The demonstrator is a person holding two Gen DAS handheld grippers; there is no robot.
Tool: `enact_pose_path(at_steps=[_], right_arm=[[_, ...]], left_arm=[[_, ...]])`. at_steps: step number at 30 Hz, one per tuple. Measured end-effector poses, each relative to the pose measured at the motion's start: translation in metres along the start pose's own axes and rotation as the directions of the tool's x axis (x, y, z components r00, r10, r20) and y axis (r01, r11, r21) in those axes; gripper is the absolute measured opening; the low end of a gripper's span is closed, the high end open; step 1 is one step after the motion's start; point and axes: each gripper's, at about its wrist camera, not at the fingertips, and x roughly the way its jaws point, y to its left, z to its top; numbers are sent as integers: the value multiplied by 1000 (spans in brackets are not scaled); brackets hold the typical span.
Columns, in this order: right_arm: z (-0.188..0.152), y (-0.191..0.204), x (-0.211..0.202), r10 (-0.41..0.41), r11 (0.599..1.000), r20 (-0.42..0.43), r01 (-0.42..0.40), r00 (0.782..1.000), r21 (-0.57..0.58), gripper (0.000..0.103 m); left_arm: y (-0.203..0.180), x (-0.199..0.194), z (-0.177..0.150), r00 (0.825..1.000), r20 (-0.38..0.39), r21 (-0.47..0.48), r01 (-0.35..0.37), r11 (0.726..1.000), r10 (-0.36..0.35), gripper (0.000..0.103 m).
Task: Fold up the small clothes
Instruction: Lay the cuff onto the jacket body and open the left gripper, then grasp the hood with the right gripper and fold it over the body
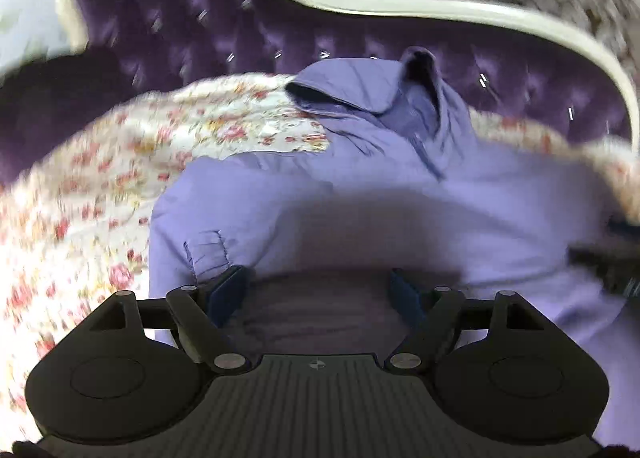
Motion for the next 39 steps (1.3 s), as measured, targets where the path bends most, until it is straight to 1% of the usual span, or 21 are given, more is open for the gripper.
enact_pose_path(at_steps=[1, 3, 5, 6, 9, 12, 14, 16, 20, 22, 25, 27, 30, 34, 36, 37, 38, 39], right_arm=[[2, 1, -1, 10, 1000, -9, -10, 1000, -12, 94], [8, -2, -2, 35, 999, -31, -35, 999, -10, 93], [18, -10, -8, 64, 997, -20, -63, 998, 39, 87], [26, -16, -12, 84, 994, -2, -84, 996, 75, 81], [57, -26, -17, 139, 980, 58, -145, 989, 137, 78], [90, -30, -11, 203, 959, 94, -217, 975, 181, 65], [111, -29, 2, 253, 935, 114, -273, 961, 225, 64], [130, -24, 20, 289, 917, 124, -312, 949, 248, 64], [161, -1, 61, 320, 914, 127, -341, 939, 218, 64], [171, 9, 81, 338, 904, 125, -359, 933, 231, 64], [183, 24, 110, 341, 899, 118, -361, 933, 250, 64], [189, 33, 128, 326, 902, 100, -340, 940, 264, 64], [197, 37, 155, 292, 897, 76, -300, 953, 325, 64], [201, 31, 184, 217, 875, 50, -217, 975, 432, 64], [201, 25, 194, 190, 853, 38, -185, 981, 488, 64], [201, 21, 198, 188, 842, 34, -179, 982, 510, 55], [202, 18, 201, 187, 831, 32, -175, 982, 528, 42], [201, 14, 203, 187, 818, 28, -171, 982, 549, 9]], left_arm=[[-4, -1, -4, 1000, 19, 30, -21, 999, 20, 78], [-7, -3, -6, 999, 33, 23, -35, 999, 34, 79], [-4, -2, -7, 999, 36, -4, -17, 1000, 17, 82], [-2, -2, -7, 999, 36, -21, -4, 1000, 5, 83], [1, 0, -8, 999, 43, -52, 24, 998, -22, 87], [-2, 2, -9, 998, 54, -55, 28, 998, -25, 92], [-2, 3, -10, 998, 62, -62, 33, 998, -29, 95], [-3, 4, -11, 997, 69, -67, 32, 997, -28, 95], [-2, 4, -12, 996, 80, -74, 35, 997, -29, 96], [-2, 3, -13, 996, 85, -76, 35, 996, -29, 96], [-3, 3, -13, 995, 92, -81, 37, 996, -29, 96], [-3, 3, -14, 995, 95, -84, 41, 996, -33, 96], [-2, 2, -14, 994, 100, -91, 50, 995, -41, 96], [-1, 2, -15, 994, 102, -97, 56, 994, -46, 96], [-1, 2, -15, 994, 103, -99, 58, 993, -48, 96], [-1, 3, -15, 994, 103, -98, 57, 993, -47, 96], [-1, 3, -15, 994, 103, -97, 57, 994, -47, 96], [-1, 3, -15, 994, 102, -97, 56, 994, -46, 96]])
